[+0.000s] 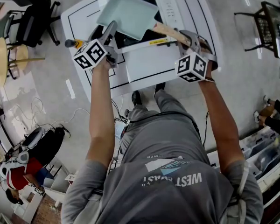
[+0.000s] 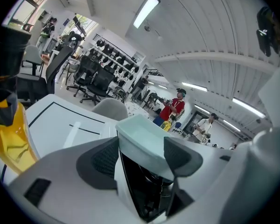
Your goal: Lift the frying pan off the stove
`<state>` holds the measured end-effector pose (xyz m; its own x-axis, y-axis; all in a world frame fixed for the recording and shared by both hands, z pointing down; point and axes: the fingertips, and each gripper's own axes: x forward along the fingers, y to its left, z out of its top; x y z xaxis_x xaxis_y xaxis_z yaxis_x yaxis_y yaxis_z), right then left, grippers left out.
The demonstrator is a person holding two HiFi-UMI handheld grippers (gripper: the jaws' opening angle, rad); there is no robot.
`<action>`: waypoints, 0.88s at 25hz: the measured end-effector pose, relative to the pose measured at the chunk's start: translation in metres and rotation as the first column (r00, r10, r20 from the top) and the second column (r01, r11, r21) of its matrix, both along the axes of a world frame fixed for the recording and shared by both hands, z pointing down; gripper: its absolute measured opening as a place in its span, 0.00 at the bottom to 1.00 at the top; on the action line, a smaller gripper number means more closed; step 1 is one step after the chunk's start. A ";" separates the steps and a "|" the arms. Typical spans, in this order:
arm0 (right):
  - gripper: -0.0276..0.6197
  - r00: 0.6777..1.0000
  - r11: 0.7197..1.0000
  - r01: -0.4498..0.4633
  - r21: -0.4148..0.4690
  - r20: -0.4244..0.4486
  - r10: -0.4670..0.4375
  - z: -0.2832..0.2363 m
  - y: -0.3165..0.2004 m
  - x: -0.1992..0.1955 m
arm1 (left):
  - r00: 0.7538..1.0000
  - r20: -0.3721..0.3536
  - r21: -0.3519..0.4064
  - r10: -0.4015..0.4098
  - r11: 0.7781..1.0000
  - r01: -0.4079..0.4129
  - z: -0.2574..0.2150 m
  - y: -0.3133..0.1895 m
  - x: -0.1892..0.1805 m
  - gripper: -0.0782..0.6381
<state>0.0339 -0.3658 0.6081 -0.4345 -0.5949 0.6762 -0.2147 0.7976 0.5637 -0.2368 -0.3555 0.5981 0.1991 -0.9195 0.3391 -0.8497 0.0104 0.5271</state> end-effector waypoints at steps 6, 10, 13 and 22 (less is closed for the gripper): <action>0.12 1.000 1.000 0.006 0.022 0.002 -0.007 -0.008 0.002 -0.002 | 1.000 0.000 0.013 -0.004 1.000 0.004 -0.009 0.003 -0.001 0.52; 0.12 1.000 0.999 0.011 0.034 0.000 -0.011 -0.014 0.004 -0.002 | 1.000 -0.002 0.020 -0.007 1.000 0.007 -0.015 0.006 -0.002 0.52; 0.12 1.000 0.999 0.014 0.045 -0.001 -0.014 -0.018 0.005 -0.004 | 1.000 -0.003 0.025 -0.009 1.000 0.009 -0.019 0.007 -0.003 0.52; 0.13 1.000 0.997 0.021 0.071 -0.001 -0.021 -0.028 0.007 -0.005 | 1.000 0.005 0.035 -0.010 0.999 0.010 -0.028 0.009 -0.003 0.52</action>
<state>0.0288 -0.3591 0.5802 -0.4467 -0.6322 0.6331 -0.1982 0.7600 0.6190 -0.2403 -0.3464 0.5700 0.1879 -0.9327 0.3078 -0.8522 0.0010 0.5233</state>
